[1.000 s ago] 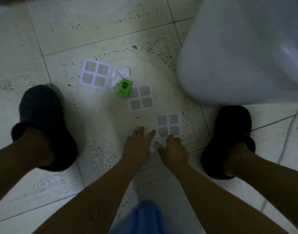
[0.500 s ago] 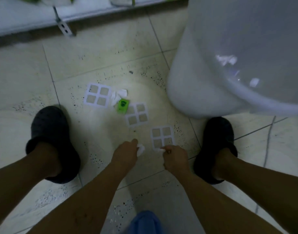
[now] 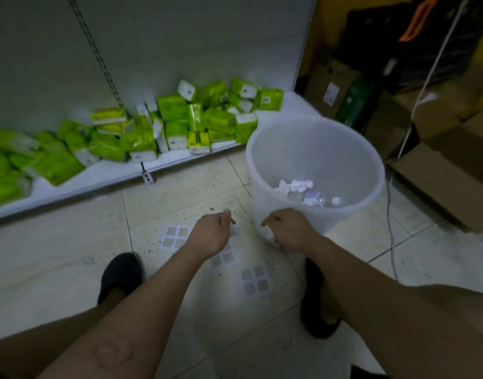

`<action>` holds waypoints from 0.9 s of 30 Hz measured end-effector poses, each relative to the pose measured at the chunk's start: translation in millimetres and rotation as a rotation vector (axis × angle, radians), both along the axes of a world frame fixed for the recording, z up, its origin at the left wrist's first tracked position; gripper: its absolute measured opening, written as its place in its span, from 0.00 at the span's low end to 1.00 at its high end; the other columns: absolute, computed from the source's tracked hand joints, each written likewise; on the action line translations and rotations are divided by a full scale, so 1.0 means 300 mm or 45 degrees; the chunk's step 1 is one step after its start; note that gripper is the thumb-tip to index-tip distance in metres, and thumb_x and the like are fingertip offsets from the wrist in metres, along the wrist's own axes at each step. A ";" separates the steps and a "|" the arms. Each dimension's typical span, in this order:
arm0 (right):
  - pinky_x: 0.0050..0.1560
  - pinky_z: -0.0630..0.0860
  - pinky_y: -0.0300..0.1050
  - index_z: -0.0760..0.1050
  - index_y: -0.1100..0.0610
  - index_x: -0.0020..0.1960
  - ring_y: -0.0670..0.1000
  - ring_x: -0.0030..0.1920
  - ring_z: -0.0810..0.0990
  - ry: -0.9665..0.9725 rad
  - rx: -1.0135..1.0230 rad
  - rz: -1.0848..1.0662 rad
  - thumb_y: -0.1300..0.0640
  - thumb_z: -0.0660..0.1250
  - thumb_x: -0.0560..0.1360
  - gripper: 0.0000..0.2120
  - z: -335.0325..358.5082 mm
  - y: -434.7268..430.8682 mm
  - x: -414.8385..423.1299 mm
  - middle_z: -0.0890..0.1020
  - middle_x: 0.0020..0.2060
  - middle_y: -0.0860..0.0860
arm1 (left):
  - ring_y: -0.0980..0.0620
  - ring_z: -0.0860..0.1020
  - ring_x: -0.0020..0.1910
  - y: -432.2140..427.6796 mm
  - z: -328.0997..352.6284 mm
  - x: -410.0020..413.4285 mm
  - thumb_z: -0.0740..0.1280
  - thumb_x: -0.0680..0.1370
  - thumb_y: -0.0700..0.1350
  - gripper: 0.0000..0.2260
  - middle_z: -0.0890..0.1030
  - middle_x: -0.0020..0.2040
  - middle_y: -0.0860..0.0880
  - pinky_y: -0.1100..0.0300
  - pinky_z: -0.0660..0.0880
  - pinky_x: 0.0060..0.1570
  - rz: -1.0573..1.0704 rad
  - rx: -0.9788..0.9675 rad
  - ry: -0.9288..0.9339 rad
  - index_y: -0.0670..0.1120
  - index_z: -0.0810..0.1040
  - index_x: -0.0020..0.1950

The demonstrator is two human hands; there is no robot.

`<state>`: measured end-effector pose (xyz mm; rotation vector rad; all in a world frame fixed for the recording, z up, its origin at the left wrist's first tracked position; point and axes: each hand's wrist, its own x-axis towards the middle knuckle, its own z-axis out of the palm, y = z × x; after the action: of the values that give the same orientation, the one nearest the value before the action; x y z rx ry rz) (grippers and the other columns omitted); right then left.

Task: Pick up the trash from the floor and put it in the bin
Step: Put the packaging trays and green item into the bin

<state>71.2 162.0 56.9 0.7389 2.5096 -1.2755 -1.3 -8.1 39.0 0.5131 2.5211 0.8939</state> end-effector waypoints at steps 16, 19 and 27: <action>0.47 0.82 0.52 0.80 0.58 0.38 0.58 0.41 0.83 0.422 0.251 -0.432 0.69 0.67 0.68 0.08 0.161 0.369 -0.061 0.83 0.39 0.56 | 0.48 0.83 0.40 0.423 0.223 -0.099 0.73 0.70 0.40 0.00 0.84 0.37 0.45 0.59 0.79 0.43 0.104 0.167 0.243 0.44 0.83 0.40; 0.52 0.76 0.41 0.81 0.56 0.46 0.54 0.47 0.81 0.369 0.280 -0.414 0.67 0.68 0.70 0.09 0.115 0.407 -0.072 0.83 0.48 0.54 | 0.48 0.82 0.51 0.506 0.191 -0.131 0.68 0.73 0.41 0.09 0.85 0.49 0.46 0.63 0.74 0.53 0.046 0.082 0.301 0.47 0.84 0.52; 0.68 0.65 0.44 0.64 0.50 0.73 0.55 0.69 0.68 0.180 0.220 -0.056 0.55 0.71 0.70 0.33 0.121 0.361 -0.061 0.69 0.70 0.55 | 0.49 0.66 0.72 0.451 0.153 -0.127 0.71 0.72 0.53 0.32 0.69 0.73 0.49 0.51 0.66 0.69 -0.256 -0.248 0.355 0.52 0.64 0.74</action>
<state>52.8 270.1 93.2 0.7699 2.7598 -1.1735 -39.4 127.4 84.9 0.8596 2.7037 0.5261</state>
